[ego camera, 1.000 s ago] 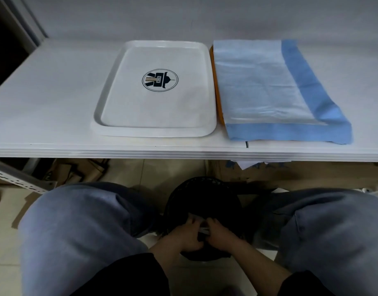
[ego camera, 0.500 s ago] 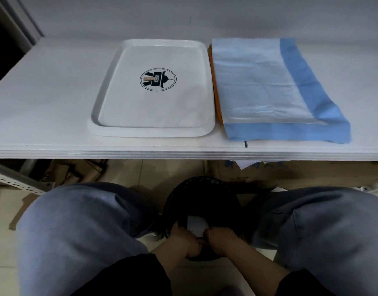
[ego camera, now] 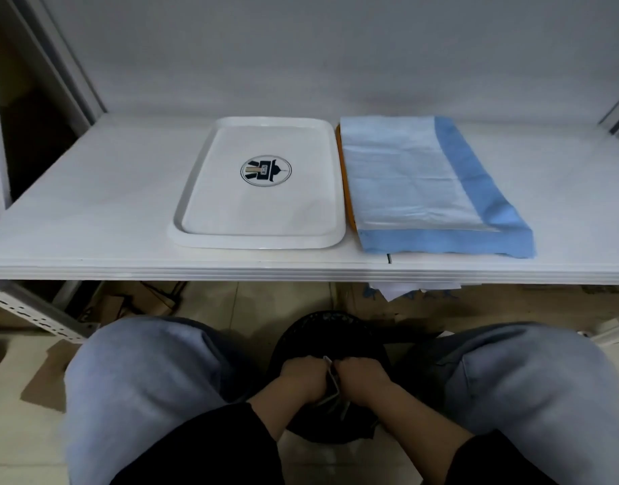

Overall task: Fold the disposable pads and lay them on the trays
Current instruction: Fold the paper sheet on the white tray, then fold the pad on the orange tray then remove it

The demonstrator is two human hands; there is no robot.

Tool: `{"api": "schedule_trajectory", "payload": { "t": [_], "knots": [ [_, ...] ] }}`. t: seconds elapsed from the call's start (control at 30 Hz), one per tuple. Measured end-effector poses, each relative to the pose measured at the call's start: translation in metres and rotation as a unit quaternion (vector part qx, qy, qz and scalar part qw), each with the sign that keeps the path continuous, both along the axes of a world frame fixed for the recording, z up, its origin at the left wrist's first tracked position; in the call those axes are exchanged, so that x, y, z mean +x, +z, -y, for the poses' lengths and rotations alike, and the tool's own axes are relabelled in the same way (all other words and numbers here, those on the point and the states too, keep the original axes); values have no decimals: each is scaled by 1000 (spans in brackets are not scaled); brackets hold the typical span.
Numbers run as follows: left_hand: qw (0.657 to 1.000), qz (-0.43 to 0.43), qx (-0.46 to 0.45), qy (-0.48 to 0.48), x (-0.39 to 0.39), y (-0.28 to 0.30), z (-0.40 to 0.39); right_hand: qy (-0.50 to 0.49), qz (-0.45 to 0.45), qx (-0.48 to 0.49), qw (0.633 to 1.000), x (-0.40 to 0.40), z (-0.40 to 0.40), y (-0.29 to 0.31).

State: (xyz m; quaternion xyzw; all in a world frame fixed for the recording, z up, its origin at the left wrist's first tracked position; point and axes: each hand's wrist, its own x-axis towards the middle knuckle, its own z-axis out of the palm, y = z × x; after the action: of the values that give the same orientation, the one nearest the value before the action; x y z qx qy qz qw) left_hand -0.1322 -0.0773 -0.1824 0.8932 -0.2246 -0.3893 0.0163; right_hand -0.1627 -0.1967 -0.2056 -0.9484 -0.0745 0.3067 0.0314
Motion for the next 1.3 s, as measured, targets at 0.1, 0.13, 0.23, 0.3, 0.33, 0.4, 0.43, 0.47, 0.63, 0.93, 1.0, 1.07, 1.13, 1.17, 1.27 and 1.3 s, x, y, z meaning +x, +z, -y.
{"api": "schedule_trajectory", "payload": {
  "t": [0.1, 0.13, 0.23, 0.3, 0.33, 0.4, 0.43, 0.47, 0.63, 0.93, 1.0, 1.07, 1.13, 1.17, 1.27, 1.3],
  "knots": [
    [999, 32, -1, 9, 9, 19, 2, -8, 12, 5, 1000, 10, 2, 17],
    [998, 57, -3, 14, 10, 30, 1, -12, 30, 6, 999, 11, 2, 29],
    [993, 115, -20, 20, 15, 57, 2, -16, 87, 14, 996, 18, 4, 59],
    [989, 142, -27, 19, 20, 72, 4, -18, 117, 16, 993, 22, 7, 78],
    [987, 158, -28, 15, 22, 83, 5, -20, 131, 18, 991, 23, 9, 89],
    [981, 191, -31, 11, 24, 104, 7, -31, 152, 21, 988, 27, 13, 107],
    [978, 203, -37, 14, 25, 113, 8, -38, 163, 24, 986, 29, 14, 115],
    [976, 214, -47, 17, 27, 120, 9, -45, 177, 28, 983, 32, 15, 122],
    [959, 276, -62, 12, 34, 157, 18, -57, 263, 6, 963, 38, 29, 166],
    [943, 323, -78, 0, 58, 216, 51, -73, 325, -10, 943, 61, 58, 226],
    [941, 327, -88, 3, 69, 230, 62, -84, 335, -12, 938, 69, 66, 239],
    [937, 334, -99, 9, 81, 241, 73, -94, 349, -18, 932, 80, 77, 247],
    [935, 336, -109, 15, 89, 249, 77, -105, 355, -19, 929, 86, 85, 253],
    [935, 334, -115, 19, 97, 252, 83, -113, 356, -15, 928, 94, 94, 255],
    [939, 321, -121, 25, 115, 258, 94, -143, 357, 0, 923, 111, 117, 258],
    [941, 315, -121, 27, 119, 259, 97, -156, 355, 9, 922, 115, 124, 259]
  ]
}}
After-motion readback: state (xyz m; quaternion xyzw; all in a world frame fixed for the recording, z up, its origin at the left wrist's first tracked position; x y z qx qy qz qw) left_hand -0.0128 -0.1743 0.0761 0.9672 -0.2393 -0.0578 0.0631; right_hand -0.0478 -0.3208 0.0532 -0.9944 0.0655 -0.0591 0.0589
